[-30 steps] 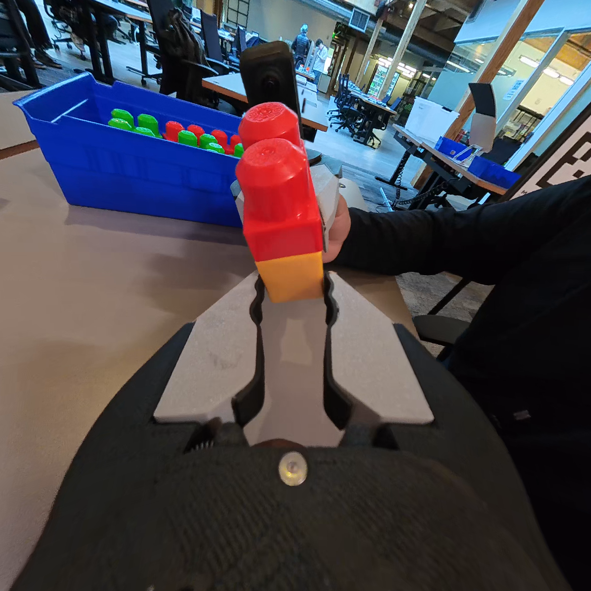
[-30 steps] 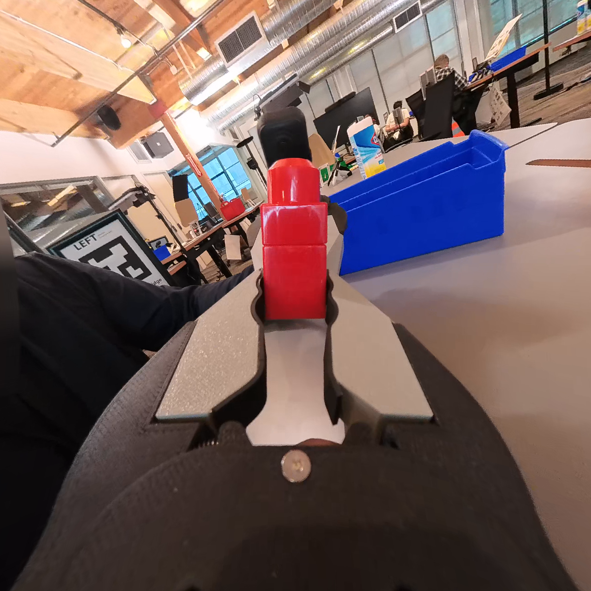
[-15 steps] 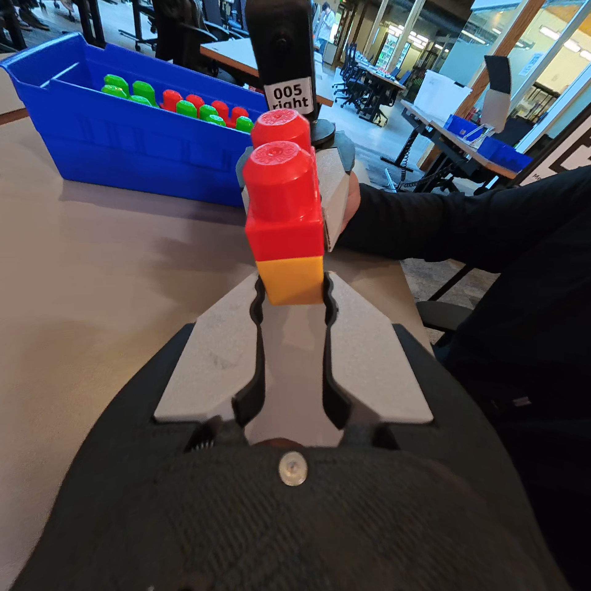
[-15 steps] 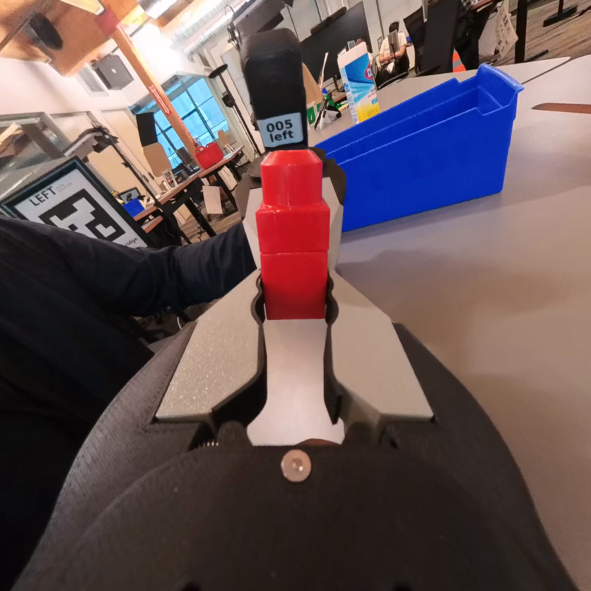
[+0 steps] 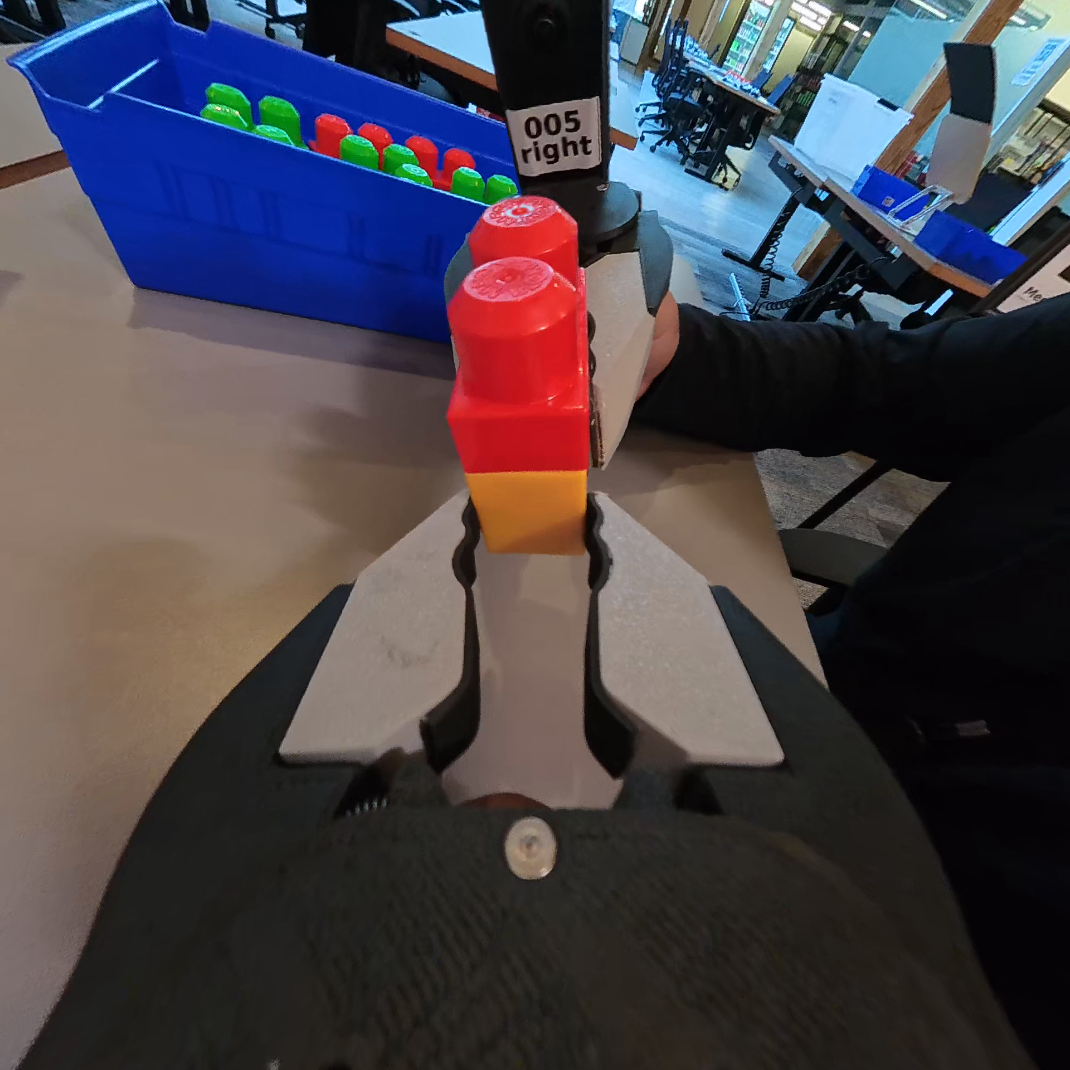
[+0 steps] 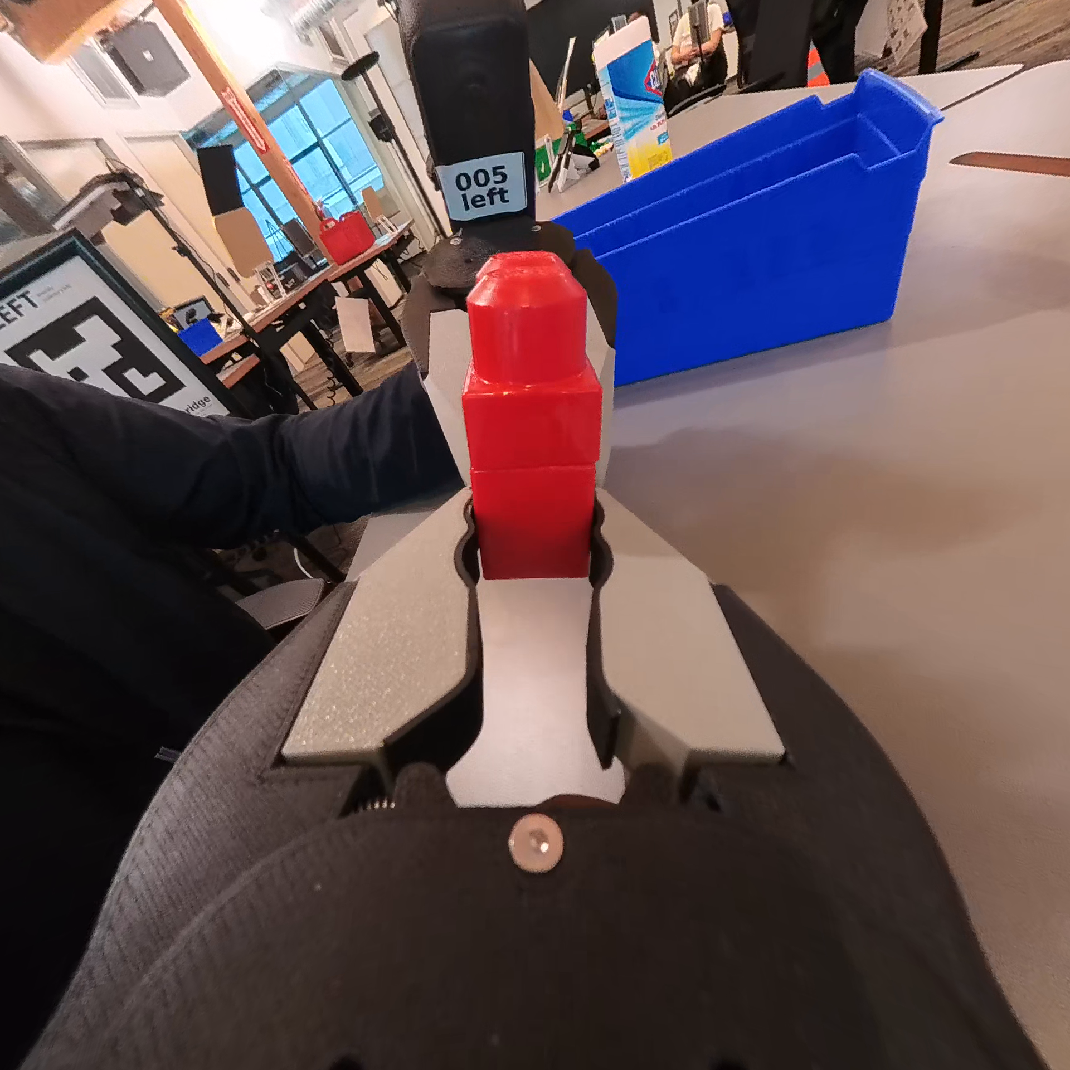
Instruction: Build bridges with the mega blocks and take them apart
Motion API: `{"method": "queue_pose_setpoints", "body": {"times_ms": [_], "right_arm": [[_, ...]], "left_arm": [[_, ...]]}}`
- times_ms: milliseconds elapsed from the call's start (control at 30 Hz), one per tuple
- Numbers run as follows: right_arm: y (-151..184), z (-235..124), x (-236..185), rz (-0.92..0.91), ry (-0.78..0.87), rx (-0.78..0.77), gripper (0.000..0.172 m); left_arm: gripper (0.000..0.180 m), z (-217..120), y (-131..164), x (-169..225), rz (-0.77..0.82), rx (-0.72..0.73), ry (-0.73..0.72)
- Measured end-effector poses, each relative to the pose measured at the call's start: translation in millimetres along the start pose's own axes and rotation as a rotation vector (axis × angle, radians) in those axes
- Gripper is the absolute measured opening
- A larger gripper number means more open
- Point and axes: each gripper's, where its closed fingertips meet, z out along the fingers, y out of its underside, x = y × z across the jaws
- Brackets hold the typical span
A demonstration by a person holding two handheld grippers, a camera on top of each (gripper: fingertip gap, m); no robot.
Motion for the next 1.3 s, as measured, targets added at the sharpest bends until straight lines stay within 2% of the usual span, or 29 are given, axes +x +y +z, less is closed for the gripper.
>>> {"method": "queue_pose_setpoints", "body": {"times_ms": [267, 767, 933, 1000, 1133, 1300], "right_arm": [[-1.8, 0.3, -3.4, 0.003, -0.031, 0.015, 0.034], [1.4, -2.2, -2.4, -0.077, 0.017, -0.033, 0.035], [-2.6, -3.2, -3.6, -0.072, 0.014, -0.011, 0.039], [-1.0, -2.6, -4.5, -0.075, 0.012, -0.019, 0.034], [3.7, -2.9, -2.7, -0.095, 0.033, -0.053, 0.033], [2.9, -2.8, -2.3, -0.077, 0.030, -0.048, 0.033]], "left_arm": [[0.034, -2.1, -4.7, 3.2, 0.054, 0.020, -0.005], [0.034, -2.0, -0.6, 4.6, 0.102, -0.013, -0.018], [0.034, 0.1, 1.5, 5.1, 0.098, -0.022, -0.014], [0.034, 1.9, 3.3, 7.7, 0.087, -0.029, 0.006], [0.034, 7.8, 13.0, 4.9, 0.072, -0.072, 0.005], [0.034, 9.0, 13.0, 3.9, 0.039, -0.053, 0.027]]}}
